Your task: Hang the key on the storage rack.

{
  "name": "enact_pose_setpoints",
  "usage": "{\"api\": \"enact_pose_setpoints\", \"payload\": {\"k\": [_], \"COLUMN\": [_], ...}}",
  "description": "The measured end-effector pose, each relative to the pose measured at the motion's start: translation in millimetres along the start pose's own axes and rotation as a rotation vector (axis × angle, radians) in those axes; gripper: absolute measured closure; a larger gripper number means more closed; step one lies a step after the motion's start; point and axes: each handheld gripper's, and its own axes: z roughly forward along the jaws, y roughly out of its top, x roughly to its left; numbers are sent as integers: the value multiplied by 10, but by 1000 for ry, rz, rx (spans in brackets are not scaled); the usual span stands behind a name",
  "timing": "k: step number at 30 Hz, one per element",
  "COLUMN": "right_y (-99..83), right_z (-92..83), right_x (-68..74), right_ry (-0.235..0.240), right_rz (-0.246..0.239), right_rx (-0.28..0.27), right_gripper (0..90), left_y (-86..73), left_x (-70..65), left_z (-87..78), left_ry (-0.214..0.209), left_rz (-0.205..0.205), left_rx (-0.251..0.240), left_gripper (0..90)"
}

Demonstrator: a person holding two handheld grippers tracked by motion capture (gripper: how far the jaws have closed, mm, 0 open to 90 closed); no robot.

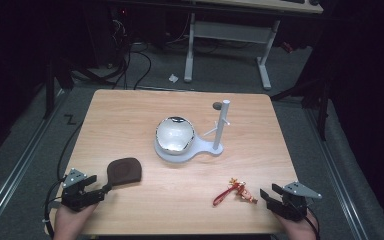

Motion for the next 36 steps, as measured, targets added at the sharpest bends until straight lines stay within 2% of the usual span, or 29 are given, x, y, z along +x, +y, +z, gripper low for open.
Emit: {"api": "enact_pose_setpoints", "payload": {"k": [3,6,8,9,15,17,20,25,32,35,36], "right_y": [2,8,11,11,-4,-12,-21,-22,35,54,54], "right_z": [15,29,39,42,53,56,61,84,168,189,189], "right_x": [15,57,72,72,54,55,56,70,67,78,78], "right_ry": [-7,-11,-16,-17,-18,-17,-19,-4,9,19,19], "right_rz": [-14,-38,-54,-57,-58,-59,-67,-76,-59,-65,-65], "right_rx": [7,16,18,18,20,22,21,24,94,140,140], "right_gripper": [470,469,466,464,466,466,459,452,450,450,450], "left_y": [-16,-14,-16,-23,-23,-22,-25,-17,-10,-4,-4], "left_x": [9,4,6,10,-34,-39,-43,-53,-39,-28,-28], "left_z": [1,-2,-4,-2,13,16,37,36,29,18,18], "left_ry": [-7,18,18,5,22,17,-11,-3,-3,-5,-5], "left_rz": [-11,7,9,5,42,43,36,47,50,46,46], "left_rx": [-1,-3,-7,-10,-4,-2,7,7,6,-3,-3], "left_gripper": [300,298,281,278,274,276,277,278,271,267,267]}}
